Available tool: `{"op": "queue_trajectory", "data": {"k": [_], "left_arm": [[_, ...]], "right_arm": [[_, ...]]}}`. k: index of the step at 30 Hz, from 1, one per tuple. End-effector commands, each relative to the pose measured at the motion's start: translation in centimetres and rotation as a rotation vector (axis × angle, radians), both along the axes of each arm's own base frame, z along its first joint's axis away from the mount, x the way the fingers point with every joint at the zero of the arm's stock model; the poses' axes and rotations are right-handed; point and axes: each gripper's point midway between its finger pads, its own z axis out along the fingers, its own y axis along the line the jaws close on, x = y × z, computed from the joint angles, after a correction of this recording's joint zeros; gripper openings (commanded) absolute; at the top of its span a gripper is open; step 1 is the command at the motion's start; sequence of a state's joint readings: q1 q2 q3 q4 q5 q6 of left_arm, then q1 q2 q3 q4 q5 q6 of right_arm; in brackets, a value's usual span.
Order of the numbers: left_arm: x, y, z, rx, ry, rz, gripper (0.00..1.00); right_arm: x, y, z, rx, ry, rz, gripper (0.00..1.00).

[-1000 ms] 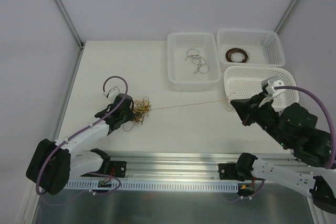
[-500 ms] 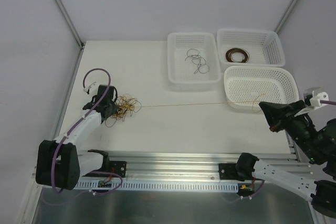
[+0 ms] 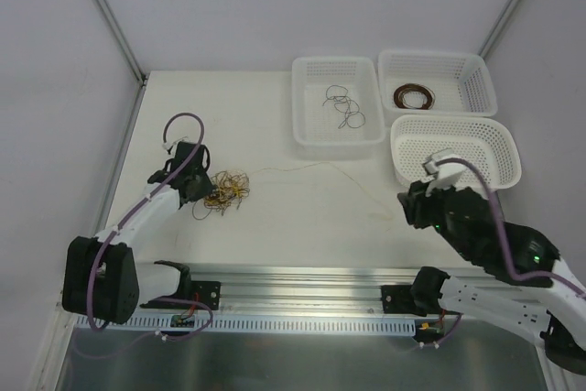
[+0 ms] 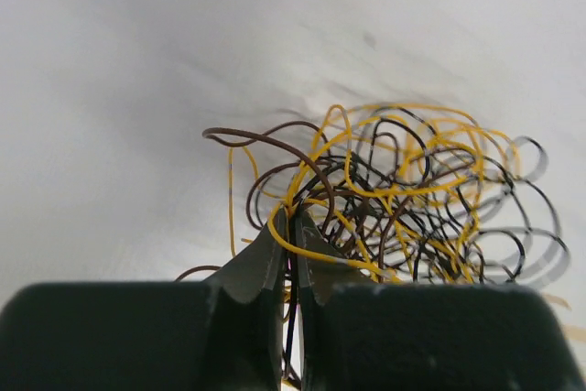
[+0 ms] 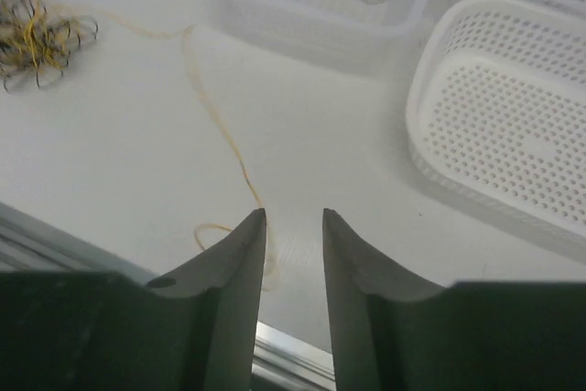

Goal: Untangle the cables

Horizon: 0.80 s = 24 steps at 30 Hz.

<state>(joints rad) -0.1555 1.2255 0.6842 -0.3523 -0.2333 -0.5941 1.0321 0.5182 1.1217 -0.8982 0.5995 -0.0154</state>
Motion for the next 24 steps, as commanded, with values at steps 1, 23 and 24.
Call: {"op": "queue_trajectory", "data": {"k": [1, 23, 24], "left_arm": [[-0.8, -4.7, 2.7, -0.105, -0.076, -0.211, 0.00], [-6.9, -14.2, 5.6, -0.370, -0.144, -0.515, 0.00], [-7.0, -14.4, 5.7, -0.373, -0.145, -0.523, 0.00]], "right_arm": [[0.8, 4.8, -4.8, -0.031, 0.134, 0.059, 0.37], [2.0, 26.7, -10.8, 0.153, 0.308, 0.609, 0.68], [2.0, 27.1, -11.3, 0.147, 0.321, 0.615, 0.68]]}}
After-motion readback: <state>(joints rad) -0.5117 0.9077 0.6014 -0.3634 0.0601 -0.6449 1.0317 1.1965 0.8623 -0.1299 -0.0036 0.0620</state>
